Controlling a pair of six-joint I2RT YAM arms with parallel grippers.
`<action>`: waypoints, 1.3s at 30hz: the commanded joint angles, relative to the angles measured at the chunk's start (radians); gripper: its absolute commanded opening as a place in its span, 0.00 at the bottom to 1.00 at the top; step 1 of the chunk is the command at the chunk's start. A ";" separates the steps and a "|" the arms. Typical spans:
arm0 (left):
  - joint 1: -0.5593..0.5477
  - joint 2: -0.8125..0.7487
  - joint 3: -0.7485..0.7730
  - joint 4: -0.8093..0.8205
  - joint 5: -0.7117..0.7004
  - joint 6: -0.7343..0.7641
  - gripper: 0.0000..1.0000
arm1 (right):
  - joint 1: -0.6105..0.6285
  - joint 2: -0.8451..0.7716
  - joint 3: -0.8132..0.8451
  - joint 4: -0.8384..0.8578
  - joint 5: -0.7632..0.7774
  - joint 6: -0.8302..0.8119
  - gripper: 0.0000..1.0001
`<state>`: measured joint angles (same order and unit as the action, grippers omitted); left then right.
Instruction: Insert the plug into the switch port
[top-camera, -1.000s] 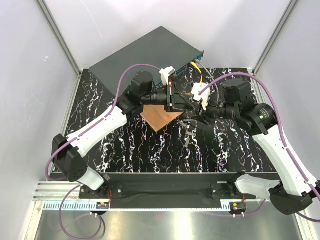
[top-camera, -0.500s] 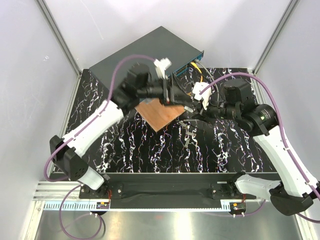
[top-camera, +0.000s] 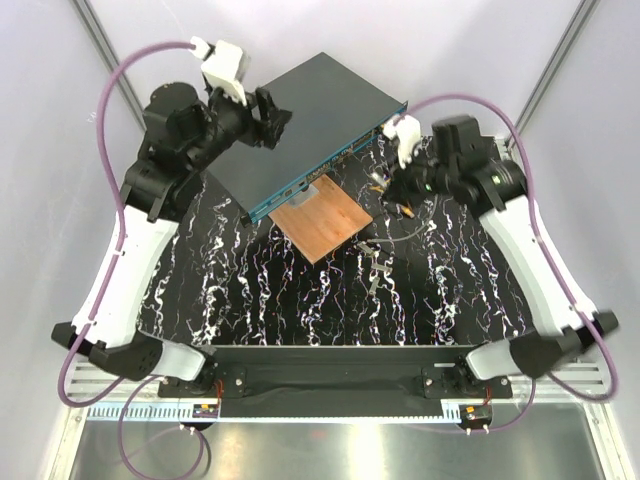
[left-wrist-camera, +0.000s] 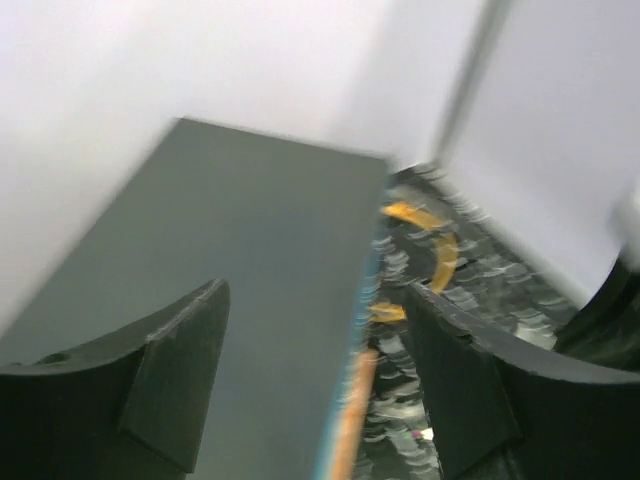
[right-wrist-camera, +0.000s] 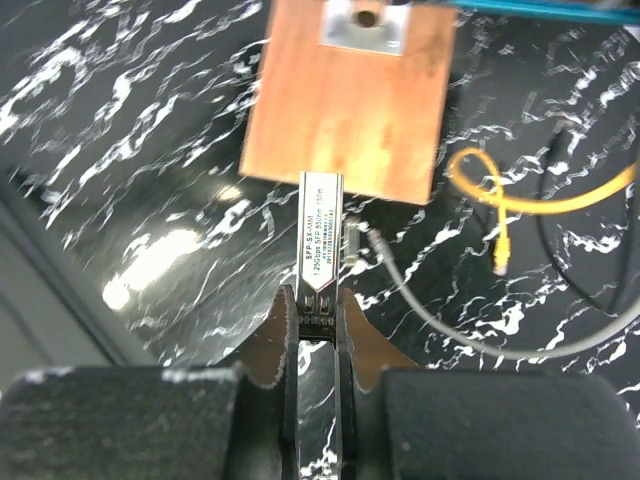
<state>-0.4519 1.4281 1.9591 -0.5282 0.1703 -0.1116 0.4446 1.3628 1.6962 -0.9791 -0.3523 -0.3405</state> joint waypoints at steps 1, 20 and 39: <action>-0.004 -0.038 -0.123 -0.004 -0.167 0.277 0.69 | -0.018 0.088 0.124 -0.012 0.042 0.081 0.00; 0.004 0.115 -0.083 -0.168 -0.238 0.322 0.22 | -0.018 0.377 0.373 -0.030 0.159 0.133 0.00; 0.016 0.094 -0.091 -0.181 -0.186 0.260 0.39 | 0.066 0.470 0.459 -0.017 0.372 0.121 0.00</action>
<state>-0.4427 1.5562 1.8286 -0.7319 -0.0303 0.1684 0.4843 1.8378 2.1162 -1.0225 -0.0597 -0.2138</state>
